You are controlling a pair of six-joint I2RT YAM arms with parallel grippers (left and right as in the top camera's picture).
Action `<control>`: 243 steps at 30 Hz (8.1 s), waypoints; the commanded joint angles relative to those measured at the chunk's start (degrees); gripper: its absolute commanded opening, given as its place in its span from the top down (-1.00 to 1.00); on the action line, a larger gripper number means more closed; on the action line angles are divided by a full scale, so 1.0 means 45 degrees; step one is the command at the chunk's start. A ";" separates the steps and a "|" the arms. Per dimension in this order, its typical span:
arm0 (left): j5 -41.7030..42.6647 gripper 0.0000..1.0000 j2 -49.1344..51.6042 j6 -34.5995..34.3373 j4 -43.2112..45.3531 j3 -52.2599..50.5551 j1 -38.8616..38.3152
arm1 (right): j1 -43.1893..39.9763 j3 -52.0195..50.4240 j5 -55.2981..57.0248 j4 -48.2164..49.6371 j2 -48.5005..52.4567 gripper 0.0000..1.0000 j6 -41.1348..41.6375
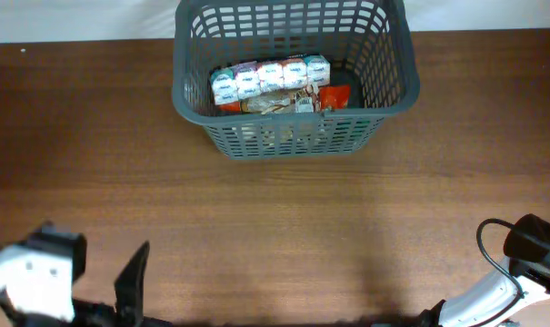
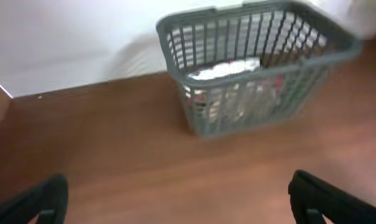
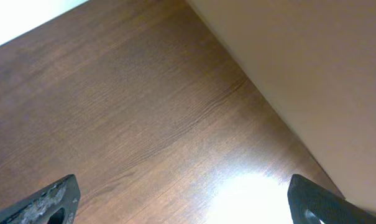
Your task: Pack container
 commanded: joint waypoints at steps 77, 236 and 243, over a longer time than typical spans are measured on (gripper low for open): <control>0.2875 -0.99 -0.8922 0.2297 1.8622 -2.0701 0.3696 | -0.0034 -0.0005 -0.0073 -0.0073 0.0039 -0.98 0.0063; 0.2783 -0.99 -0.8922 0.2293 1.7350 -2.1789 0.3696 | 0.7300 -3.2509 -0.2730 2.2556 -2.5267 -0.97 0.0248; 0.2783 -0.99 -0.8922 0.2293 1.7350 -2.1789 0.3696 | 0.7300 -3.2518 -0.2798 2.1978 -2.5267 -0.97 0.0253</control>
